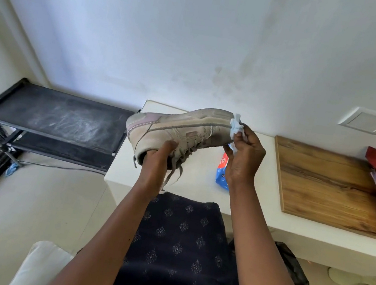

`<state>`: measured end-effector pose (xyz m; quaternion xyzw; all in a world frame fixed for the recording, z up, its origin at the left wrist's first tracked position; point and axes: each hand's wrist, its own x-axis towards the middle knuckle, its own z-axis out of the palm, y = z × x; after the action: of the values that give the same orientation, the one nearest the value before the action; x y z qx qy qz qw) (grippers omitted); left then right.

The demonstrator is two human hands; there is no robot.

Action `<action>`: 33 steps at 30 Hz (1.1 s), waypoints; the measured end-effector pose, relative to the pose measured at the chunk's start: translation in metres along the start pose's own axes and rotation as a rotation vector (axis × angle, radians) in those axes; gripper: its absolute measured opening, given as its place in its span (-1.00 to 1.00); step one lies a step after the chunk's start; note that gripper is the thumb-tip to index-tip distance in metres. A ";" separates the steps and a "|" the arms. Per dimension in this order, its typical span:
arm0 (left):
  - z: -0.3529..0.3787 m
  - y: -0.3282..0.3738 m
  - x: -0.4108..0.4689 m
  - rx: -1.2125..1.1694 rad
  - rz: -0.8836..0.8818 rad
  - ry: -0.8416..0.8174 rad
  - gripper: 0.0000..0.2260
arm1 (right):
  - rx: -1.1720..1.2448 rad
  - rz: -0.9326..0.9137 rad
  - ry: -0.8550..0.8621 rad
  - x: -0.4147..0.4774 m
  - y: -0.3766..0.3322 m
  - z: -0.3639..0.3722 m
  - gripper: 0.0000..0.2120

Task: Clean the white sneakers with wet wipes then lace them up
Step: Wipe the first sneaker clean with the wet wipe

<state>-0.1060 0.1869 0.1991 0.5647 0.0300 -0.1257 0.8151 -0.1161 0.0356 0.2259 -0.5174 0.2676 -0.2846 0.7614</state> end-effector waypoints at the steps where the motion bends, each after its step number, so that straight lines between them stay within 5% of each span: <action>1: -0.003 -0.002 0.001 0.034 -0.005 -0.009 -0.82 | -0.046 -0.014 -0.010 0.000 0.000 -0.001 -0.76; 5: -0.003 0.001 0.002 -0.022 0.056 -0.005 -0.96 | -0.224 -0.090 -0.083 -0.003 0.001 -0.007 -0.78; 10: 0.001 -0.001 -0.001 -0.228 -0.070 0.014 -0.91 | -1.028 -0.531 -0.074 0.004 -0.001 -0.003 -0.77; 14: 0.004 0.000 -0.003 -0.253 -0.125 -0.009 -0.81 | -1.297 -0.616 -0.125 -0.002 -0.007 0.008 -0.79; 18: 0.006 0.000 -0.003 -0.225 -0.132 -0.021 -0.81 | -1.216 -0.492 -0.217 -0.004 -0.017 0.011 -0.82; 22: 0.007 -0.001 -0.003 -0.183 -0.118 -0.006 -0.80 | -0.533 -0.071 -0.330 -0.007 -0.026 0.017 -0.83; 24: 0.005 -0.005 -0.002 -0.127 -0.115 -0.011 -0.81 | -0.604 -0.210 -0.302 -0.005 -0.025 0.018 -0.75; 28: 0.004 -0.014 -0.003 0.041 -0.055 0.001 -0.86 | -1.134 -0.844 -0.073 0.001 -0.011 0.020 -0.77; 33: 0.015 -0.007 -0.016 0.271 -0.029 0.010 -0.89 | -1.216 -0.905 -0.059 -0.018 0.011 0.034 -0.80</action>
<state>-0.1250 0.1732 0.2009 0.6698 0.0247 -0.1376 0.7293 -0.1031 0.0736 0.2283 -0.9128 0.1186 -0.3575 0.1576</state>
